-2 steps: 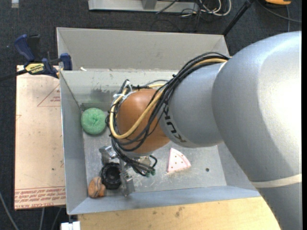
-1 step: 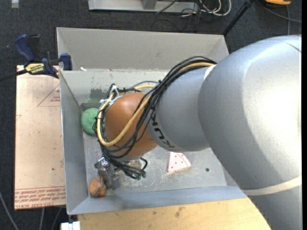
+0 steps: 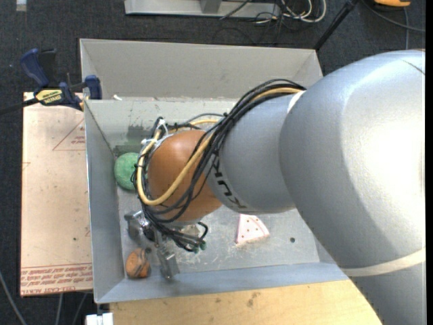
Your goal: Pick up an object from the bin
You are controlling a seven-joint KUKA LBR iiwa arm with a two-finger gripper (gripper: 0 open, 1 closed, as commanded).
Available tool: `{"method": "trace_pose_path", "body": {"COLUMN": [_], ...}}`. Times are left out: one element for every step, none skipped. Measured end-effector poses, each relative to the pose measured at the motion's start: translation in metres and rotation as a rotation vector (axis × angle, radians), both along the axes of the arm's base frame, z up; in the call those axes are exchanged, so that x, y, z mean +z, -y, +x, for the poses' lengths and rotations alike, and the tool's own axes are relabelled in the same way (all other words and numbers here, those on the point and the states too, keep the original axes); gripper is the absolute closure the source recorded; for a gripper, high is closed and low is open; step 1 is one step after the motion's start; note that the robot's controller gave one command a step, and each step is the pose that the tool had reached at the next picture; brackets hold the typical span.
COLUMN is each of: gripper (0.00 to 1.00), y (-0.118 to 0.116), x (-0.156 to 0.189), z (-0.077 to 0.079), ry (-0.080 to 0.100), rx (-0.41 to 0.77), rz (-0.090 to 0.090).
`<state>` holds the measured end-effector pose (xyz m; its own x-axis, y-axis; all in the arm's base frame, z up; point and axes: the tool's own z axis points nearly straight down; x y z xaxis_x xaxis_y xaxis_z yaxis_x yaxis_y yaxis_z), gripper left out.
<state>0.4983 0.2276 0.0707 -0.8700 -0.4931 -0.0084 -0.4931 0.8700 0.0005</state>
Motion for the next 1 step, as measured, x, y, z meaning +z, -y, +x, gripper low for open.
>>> {"method": "trace_pose_path", "body": {"gripper": [0.00], "y": [0.0001], "x": [0.0001], "z": [0.0001], "ry": [0.000], "rx": [0.000], "rz": [0.000]}}
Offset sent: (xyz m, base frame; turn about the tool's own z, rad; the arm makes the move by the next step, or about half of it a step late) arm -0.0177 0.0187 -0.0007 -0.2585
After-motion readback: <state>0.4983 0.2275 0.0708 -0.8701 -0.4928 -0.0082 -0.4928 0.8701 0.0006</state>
